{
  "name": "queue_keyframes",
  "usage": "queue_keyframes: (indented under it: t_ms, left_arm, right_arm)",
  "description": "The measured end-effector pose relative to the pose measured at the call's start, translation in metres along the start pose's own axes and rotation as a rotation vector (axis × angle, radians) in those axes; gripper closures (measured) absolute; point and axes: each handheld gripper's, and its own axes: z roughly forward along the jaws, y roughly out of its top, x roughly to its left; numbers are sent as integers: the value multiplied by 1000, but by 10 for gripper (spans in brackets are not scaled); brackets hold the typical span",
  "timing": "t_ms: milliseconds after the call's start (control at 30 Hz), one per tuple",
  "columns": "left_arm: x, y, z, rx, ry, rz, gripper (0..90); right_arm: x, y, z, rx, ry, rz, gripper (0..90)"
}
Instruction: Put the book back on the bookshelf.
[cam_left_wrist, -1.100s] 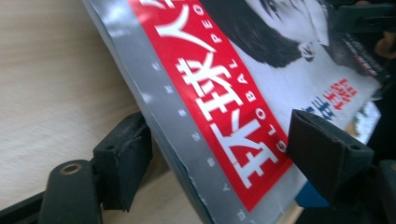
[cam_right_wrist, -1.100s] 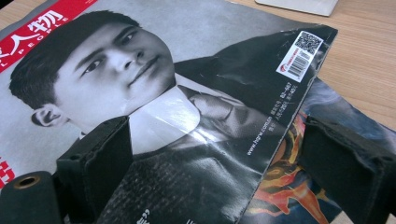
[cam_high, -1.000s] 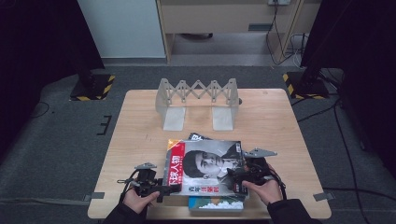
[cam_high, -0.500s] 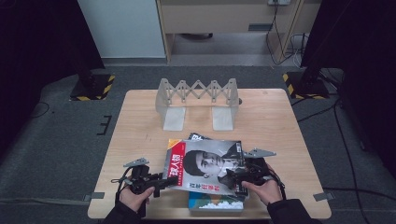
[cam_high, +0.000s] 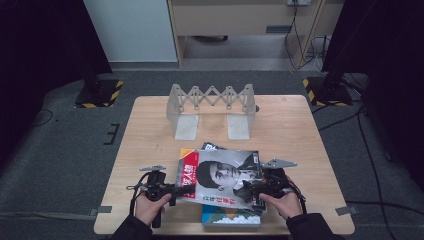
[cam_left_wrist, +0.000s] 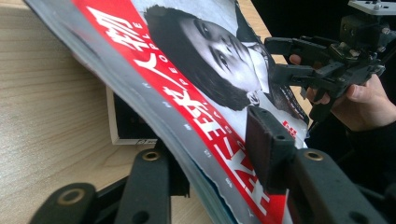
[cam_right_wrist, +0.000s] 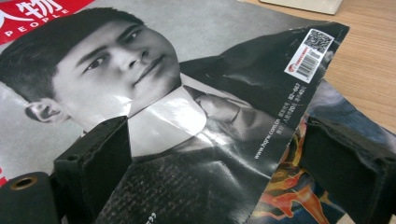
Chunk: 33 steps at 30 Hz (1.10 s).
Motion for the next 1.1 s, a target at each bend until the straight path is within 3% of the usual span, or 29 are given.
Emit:
queue_keyframes:
  t_ms: [133, 367, 633, 1100]
  left_arm:
    - [-3, 7, -4, -4, -4, -17, 704]
    - [-10, 21, -11, -40, 11, -50, 774]
    - [-11, 41, -16, -105, 0, -94, 835]
    - [-24, 77, -17, -189, -30, -90, 858]
  right_arm:
    - [-2, 1, -2, -9, 5, 21, 98]
    - [-14, 4, -9, -35, -31, 36, 98]
    - [-34, 3, -19, -59, -113, 46, 96]
    - [-78, -7, -31, -42, -249, 104, 92]
